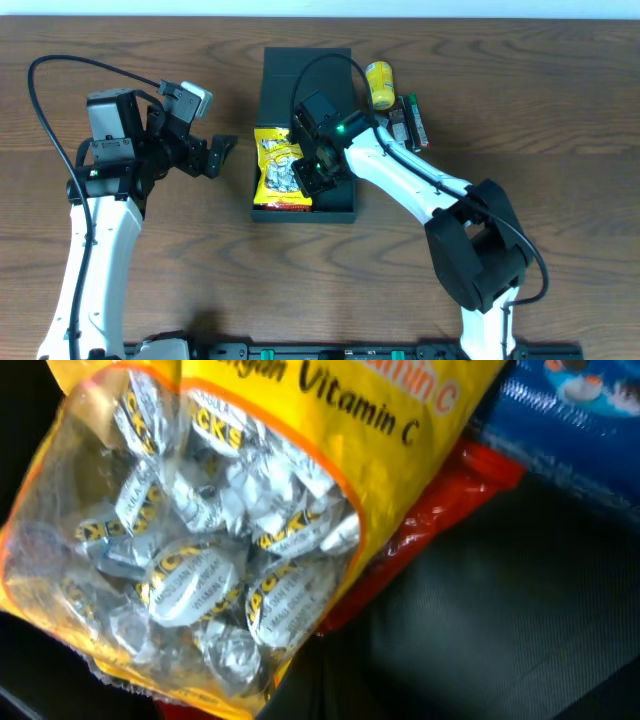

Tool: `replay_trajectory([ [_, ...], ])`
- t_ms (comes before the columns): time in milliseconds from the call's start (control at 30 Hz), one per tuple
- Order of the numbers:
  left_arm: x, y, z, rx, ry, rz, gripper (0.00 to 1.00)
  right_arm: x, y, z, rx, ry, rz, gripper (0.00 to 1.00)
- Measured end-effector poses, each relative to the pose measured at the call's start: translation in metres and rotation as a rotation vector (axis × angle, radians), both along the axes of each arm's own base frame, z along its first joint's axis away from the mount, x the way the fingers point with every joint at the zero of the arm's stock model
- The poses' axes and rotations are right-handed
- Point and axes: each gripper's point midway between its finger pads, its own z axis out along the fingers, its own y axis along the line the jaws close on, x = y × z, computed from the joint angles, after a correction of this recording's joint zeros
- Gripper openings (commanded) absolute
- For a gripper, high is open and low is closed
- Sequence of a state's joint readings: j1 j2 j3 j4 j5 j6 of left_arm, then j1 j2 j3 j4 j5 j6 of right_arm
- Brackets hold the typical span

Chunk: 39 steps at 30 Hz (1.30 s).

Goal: Pack container
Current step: 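Release the HACKS bag and withdraw the right gripper from the box, then move the right gripper to the yellow bottle and grasp it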

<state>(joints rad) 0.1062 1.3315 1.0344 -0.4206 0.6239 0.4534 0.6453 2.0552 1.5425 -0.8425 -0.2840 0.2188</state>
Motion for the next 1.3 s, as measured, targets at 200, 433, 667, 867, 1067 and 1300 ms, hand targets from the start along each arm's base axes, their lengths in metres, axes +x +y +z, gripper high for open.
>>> replay_trajectory([
  [200,0.000,0.000,0.000,0.002,0.001,0.002,0.95,0.009,-0.005,0.013,0.016,0.003,-0.020,0.01],
  [433,-0.004,0.000,-0.004,0.011,0.017,-0.010,0.95,0.051,-0.026,0.078,0.106,-0.168,-0.060,0.02],
  [667,-0.006,0.000,-0.006,0.012,0.026,-0.012,0.95,0.118,-0.113,0.114,0.069,-0.339,-0.277,0.02],
  [867,-0.006,0.000,-0.006,0.012,0.029,-0.012,0.95,0.171,-0.179,0.110,0.046,-0.438,-0.445,0.18],
  [1067,-0.006,0.000,-0.006,0.012,0.028,-0.012,0.95,0.182,-0.180,0.073,0.007,-0.339,-0.461,0.53],
  [1300,-0.006,0.000,-0.006,0.010,0.032,-0.009,0.95,0.223,-0.172,0.054,-0.027,-0.266,-0.452,0.65],
])
